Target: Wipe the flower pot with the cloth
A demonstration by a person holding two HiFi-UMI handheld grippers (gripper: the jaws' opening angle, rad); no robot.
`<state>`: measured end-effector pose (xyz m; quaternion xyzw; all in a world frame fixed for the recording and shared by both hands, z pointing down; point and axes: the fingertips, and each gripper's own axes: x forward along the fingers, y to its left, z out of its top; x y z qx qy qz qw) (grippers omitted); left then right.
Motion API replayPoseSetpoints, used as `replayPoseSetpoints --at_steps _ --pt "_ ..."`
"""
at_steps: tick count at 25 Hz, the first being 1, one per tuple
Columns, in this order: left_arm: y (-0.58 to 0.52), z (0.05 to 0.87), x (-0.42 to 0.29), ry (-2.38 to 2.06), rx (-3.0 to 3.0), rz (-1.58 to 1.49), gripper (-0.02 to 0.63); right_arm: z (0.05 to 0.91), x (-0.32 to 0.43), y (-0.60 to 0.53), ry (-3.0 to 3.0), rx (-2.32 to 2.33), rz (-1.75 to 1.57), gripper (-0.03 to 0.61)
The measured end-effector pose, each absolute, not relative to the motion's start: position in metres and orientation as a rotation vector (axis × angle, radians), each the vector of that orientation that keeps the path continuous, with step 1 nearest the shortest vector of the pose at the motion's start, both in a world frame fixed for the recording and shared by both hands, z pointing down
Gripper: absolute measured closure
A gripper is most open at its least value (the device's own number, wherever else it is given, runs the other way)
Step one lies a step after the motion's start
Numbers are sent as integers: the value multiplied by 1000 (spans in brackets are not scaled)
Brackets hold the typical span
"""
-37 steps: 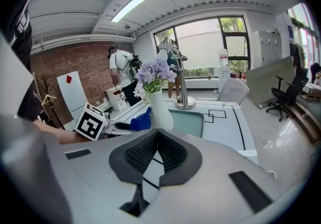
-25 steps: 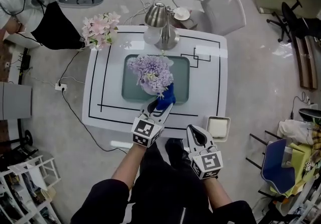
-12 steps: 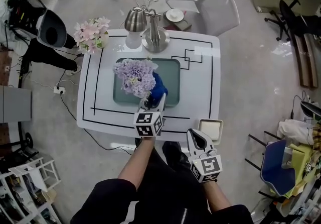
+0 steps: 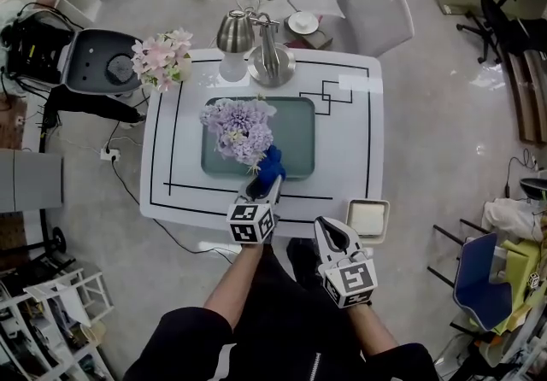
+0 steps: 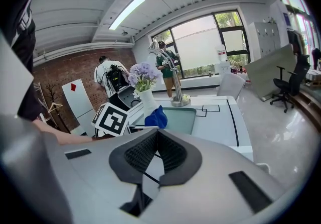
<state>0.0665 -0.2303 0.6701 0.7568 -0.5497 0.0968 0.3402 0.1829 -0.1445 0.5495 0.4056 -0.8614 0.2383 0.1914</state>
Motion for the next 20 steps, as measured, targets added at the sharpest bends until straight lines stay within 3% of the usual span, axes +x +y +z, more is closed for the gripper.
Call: replayPoseSetpoints --at_steps 14,20 --pt "-167 647 -25 -1666 1891 296 457 530 165 -115 -2521 1045 654 570" --pt "-145 584 1 -1643 2139 341 457 529 170 -104 -2504 1041 627 569"
